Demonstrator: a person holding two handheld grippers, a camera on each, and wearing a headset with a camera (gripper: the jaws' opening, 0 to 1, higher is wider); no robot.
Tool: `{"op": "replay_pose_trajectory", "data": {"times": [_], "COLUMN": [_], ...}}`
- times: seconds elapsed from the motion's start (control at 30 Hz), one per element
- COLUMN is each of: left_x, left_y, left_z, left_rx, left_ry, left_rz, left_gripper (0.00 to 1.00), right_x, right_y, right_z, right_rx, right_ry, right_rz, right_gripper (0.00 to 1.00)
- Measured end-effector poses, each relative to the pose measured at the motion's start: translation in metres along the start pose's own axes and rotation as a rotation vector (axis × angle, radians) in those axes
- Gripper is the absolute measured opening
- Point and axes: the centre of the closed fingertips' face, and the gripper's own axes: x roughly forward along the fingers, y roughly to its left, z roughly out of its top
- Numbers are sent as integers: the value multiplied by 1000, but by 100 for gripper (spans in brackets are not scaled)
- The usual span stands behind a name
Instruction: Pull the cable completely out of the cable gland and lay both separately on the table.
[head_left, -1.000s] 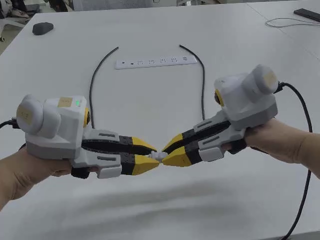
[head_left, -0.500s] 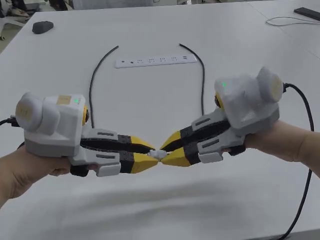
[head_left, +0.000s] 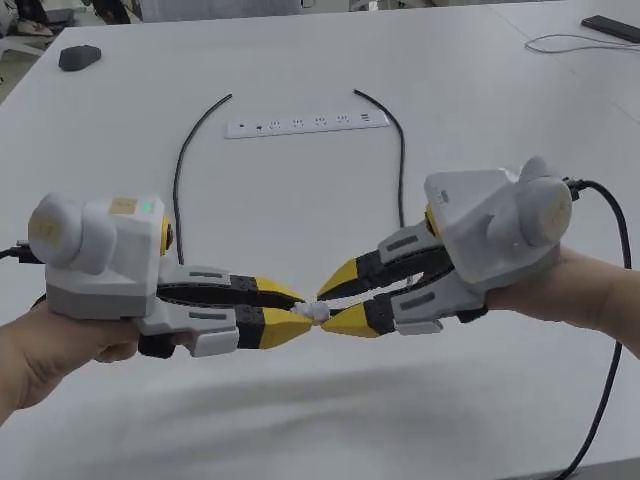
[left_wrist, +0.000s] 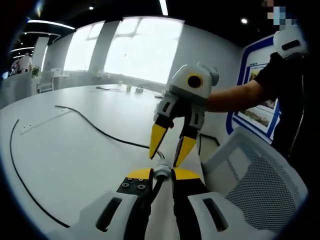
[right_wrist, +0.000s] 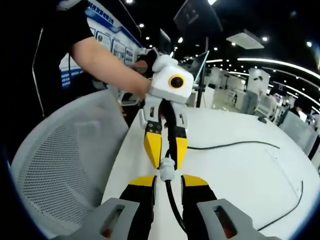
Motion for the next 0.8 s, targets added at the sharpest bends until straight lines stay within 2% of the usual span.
{"op": "replay_pose_trajectory", "data": {"times": [0.1, 0.27, 0.4, 0.47, 0.53, 0.6, 0.8], "left_x": [-1, -1, -1, 0, -1, -1, -6], "left_y": [0, -2, -3, -3, -1, -1, -1], "left_z": [-1, 0, 1, 0, -1, -4, -9], "left_rx": [2, 1, 4, 9, 1, 22, 19], "left_ry": [2, -2, 1, 7, 11, 22, 37], "left_rz": [4, 4, 0, 1, 16, 20, 21], "left_gripper": [15, 15, 15, 15, 15, 15, 15], "right_x": [-4, -2, 1, 0, 0, -1, -11], "right_y": [-2, 4, 7, 6, 4, 4, 5], "right_z": [-3, -10, -14, -15, -17, -22, -39], "right_rx": [-8, -11, -29, -14, -30, -32, -23], "right_ry": [8, 38, 58, 66, 72, 91, 133], "right_rz": [-13, 7, 9, 11, 1, -1, -12], "right_gripper": [7, 8, 1, 0, 0, 0, 0]}}
